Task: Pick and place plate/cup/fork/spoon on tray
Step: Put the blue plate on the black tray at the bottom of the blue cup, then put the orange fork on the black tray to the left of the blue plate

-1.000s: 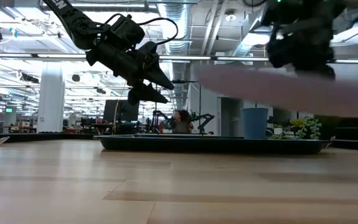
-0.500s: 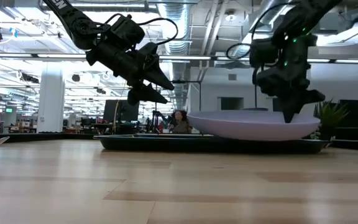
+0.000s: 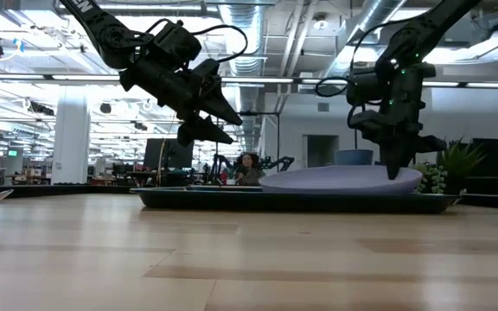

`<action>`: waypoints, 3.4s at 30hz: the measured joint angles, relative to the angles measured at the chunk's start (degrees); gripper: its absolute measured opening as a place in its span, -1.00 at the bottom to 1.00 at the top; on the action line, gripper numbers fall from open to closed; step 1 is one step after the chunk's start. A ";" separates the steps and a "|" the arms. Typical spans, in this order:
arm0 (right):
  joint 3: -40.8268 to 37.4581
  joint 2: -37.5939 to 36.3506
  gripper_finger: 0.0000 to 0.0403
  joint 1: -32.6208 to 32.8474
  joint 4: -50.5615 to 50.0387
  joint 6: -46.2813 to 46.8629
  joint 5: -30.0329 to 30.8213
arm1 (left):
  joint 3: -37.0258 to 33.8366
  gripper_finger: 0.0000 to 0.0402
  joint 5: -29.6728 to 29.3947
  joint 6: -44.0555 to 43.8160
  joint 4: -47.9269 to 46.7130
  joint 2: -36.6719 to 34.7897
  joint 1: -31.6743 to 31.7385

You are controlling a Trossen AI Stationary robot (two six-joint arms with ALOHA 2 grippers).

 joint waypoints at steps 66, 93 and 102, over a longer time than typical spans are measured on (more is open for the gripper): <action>-0.04 -22.58 -0.09 17.41 -5.92 3.97 3.04 | -18.34 0.25 -24.11 -80.32 -43.32 -31.85 -65.98; -0.04 -22.58 -0.13 17.39 -5.96 3.94 3.98 | -18.36 0.12 -25.57 -83.81 -34.42 -21.05 -68.04; -0.04 -22.58 -0.14 17.39 -5.94 3.84 3.98 | -18.36 -0.22 -25.28 -83.91 -29.86 -16.92 -68.02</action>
